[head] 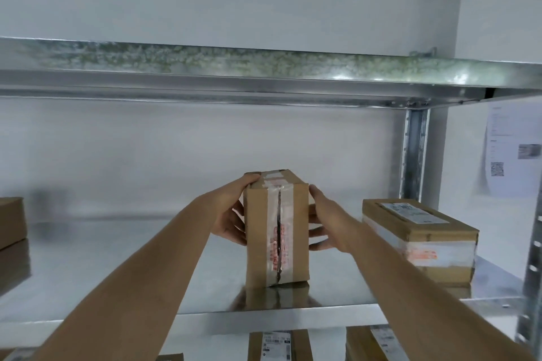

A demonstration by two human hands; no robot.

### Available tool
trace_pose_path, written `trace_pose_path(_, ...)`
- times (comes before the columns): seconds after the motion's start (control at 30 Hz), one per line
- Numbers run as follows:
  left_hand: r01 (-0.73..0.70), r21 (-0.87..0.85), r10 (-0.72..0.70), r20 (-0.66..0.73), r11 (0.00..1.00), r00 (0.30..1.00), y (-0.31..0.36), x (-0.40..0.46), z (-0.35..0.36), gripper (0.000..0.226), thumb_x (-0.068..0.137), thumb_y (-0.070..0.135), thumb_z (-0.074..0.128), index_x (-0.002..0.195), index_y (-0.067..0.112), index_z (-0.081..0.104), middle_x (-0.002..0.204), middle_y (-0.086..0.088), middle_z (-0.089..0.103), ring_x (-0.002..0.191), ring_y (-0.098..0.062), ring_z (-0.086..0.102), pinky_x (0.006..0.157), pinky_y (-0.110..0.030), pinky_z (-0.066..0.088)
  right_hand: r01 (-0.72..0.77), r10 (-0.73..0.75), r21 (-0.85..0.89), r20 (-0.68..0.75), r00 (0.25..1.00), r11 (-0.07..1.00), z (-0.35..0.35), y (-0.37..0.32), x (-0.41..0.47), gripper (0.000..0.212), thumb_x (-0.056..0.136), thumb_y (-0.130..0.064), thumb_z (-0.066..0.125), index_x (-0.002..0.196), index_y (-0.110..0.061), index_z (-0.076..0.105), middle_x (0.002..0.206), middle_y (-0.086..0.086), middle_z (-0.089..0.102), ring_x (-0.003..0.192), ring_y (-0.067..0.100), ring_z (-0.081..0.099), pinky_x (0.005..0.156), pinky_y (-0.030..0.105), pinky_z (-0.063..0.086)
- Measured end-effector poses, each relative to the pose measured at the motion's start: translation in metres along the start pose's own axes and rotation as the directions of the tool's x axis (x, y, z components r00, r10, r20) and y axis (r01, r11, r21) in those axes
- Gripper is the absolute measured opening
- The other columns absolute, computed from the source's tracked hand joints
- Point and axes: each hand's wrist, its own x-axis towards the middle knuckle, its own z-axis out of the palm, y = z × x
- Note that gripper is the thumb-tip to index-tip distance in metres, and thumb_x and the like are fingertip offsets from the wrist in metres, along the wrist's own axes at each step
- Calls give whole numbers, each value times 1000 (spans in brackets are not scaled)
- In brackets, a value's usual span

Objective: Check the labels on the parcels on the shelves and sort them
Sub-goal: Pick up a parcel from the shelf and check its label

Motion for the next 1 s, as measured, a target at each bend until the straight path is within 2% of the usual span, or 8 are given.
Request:
trace_pose_path(0.13,-117,-157,121,13,981,993,-10,-7,-7,82,78,61,74,129,0,56,114,-32,69,99,-50,71,86,-60,59,139,-140,15,29,990,990,9,5,-8,37,110,-42,33,111,-25,66,121,-4,67,115,20,62,109,48,47)
trace_pose_path(0.27,-294,-323,317,20,900,948,-20,-13,-3,54,78,44,66,122,12,69,118,-22,72,109,-45,69,85,-59,58,311,-315,-170,5,949,935,15,-13,-15,43,109,-36,28,101,-20,66,104,3,68,97,18,62,91,36,48)
trace_pose_path(0.37,-357,-482,404,-7,800,915,-32,-12,0,38,93,30,43,114,17,72,111,-14,73,94,-36,74,72,-49,61,401,-415,-262,2,910,878,15,-20,-14,40,109,-42,29,124,-28,64,122,2,64,115,24,60,103,39,46)
trace_pose_path(0.5,-352,-587,380,-80,729,921,-56,-1,-3,49,89,14,39,133,22,59,131,-20,62,117,-44,62,79,-58,59,315,-372,-506,-12,928,803,17,-3,-1,49,106,-51,26,149,-37,44,146,8,49,138,30,41,118,48,30)
trace_pose_path(0.63,-401,-572,386,-155,716,909,-70,1,2,49,83,2,33,120,16,62,122,-20,61,116,-46,58,85,-63,56,267,-305,-411,-27,952,872,25,21,4,61,103,-57,31,152,-21,37,155,8,40,143,30,37,119,49,28)
trace_pose_path(0.77,-349,-554,312,-164,756,936,-83,1,-4,27,90,21,41,104,7,58,90,-14,56,82,-35,60,75,-51,57,24,-27,-25,-100,995,999,30,39,14,69,99,-59,46,147,-13,28,127,6,58,110,23,61,86,36,54)
trace_pose_path(0.9,-254,-470,219,-130,845,967,-85,6,-9,53,97,53,55,126,9,58,121,-18,65,110,-40,63,94,-58,54,34,-20,153,-91,996,988,31,45,18,53,99,-50,54,134,-12,44,112,11,70,94,24,73,67,35,62)
trace_pose_path(1.0,-246,-329,202,-163,912,966,-84,2,-3,34,102,38,55,127,14,60,121,-19,66,113,-38,63,88,-54,58,85,-63,233,-102,993,969,31,45,18,47,97,-45,60,130,-12,52,110,12,72,93,25,73,67,35,58)
